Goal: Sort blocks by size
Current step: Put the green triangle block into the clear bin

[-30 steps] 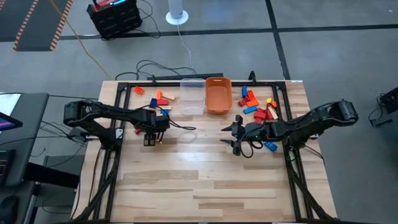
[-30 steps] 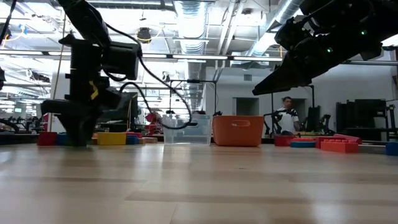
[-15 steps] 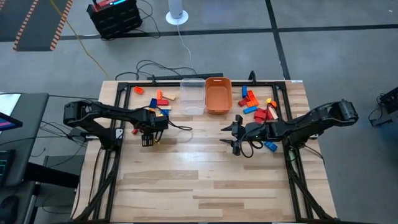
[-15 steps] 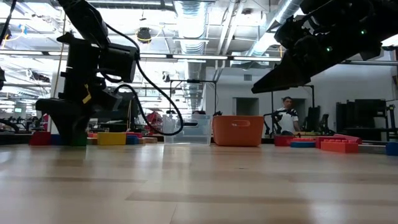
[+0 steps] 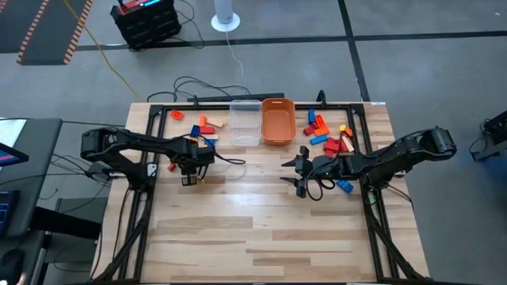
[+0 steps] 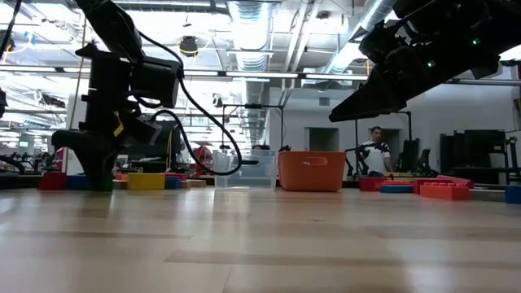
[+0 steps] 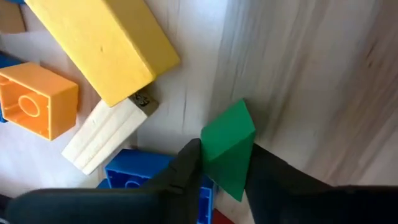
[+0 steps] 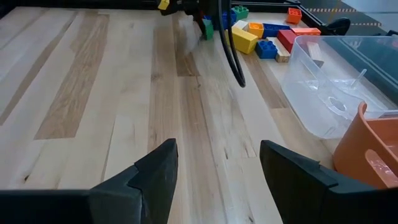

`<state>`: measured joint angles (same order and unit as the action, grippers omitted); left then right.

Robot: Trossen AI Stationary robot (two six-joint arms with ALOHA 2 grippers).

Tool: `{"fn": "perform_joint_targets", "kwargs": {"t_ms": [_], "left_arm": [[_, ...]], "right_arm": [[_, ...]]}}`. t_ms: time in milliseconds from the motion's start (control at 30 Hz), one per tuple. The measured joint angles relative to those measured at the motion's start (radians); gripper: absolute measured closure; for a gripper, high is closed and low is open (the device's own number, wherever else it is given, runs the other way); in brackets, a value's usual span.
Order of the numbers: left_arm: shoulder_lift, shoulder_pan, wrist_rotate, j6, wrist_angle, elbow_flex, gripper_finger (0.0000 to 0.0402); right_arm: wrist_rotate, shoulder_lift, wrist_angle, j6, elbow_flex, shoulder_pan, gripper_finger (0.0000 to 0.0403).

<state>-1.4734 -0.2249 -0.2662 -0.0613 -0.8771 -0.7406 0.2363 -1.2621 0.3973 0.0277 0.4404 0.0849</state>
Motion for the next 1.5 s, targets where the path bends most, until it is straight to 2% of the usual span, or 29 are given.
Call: {"fn": "perform_joint_targets", "kwargs": {"t_ms": [200, 300, 400, 600, 700, 833, 1033, 1100, 1233, 1367, 1500], "left_arm": [[0.0, 0.0, 0.022, -0.006, 0.0, -0.001, 0.0326], [0.0, 0.002, 0.074, -0.004, -0.007, -0.017, 0.0326], [0.009, 0.003, 0.136, 0.0, -0.008, -0.077, 0.0326], [0.022, 0.0, 0.147, -0.021, 0.032, -0.251, 0.0324], [0.014, -0.011, 0.11, -0.049, 0.128, -0.31, 0.0324], [0.013, -0.04, 0.115, -0.103, 0.32, -0.339, 0.0324], [0.013, -0.139, 0.131, -0.137, 0.437, -0.378, 0.0324], [0.012, -0.185, 0.171, -0.126, 0.474, -0.378, 0.0324], [-0.043, -0.25, 0.21, -0.102, 0.537, -0.378, 0.0324], [-0.158, -0.271, 0.211, -0.1, 0.604, -0.377, 0.0322], [-0.241, -0.273, 0.209, -0.099, 0.668, -0.377, 0.03]], "right_arm": [[0.0, 0.0, 0.0, -0.002, 0.0, 0.0, 0.0149], [0.0, 0.0, -0.006, -0.003, 0.0, 0.0, 0.0149], [0.0, 0.0, -0.017, -0.003, 0.0, 0.0, 0.0148], [0.0, 0.045, -0.158, 0.023, 0.031, -0.002, 0.0148], [0.0, 0.074, -0.24, 0.035, 0.061, -0.002, 0.0149], [0.001, 0.085, -0.253, 0.035, 0.067, -0.002, 0.0155], [0.026, 0.079, -0.244, 0.019, 0.066, -0.003, 0.0184], [0.027, 0.079, -0.226, 0.016, 0.066, -0.009, 0.0193], [0.028, 0.079, -0.205, 0.013, 0.066, -0.026, 0.0205], [0.028, 0.079, -0.21, 0.014, 0.066, -0.038, 0.0209], [0.028, 0.079, -0.216, 0.016, 0.062, -0.037, 0.0209]]}}
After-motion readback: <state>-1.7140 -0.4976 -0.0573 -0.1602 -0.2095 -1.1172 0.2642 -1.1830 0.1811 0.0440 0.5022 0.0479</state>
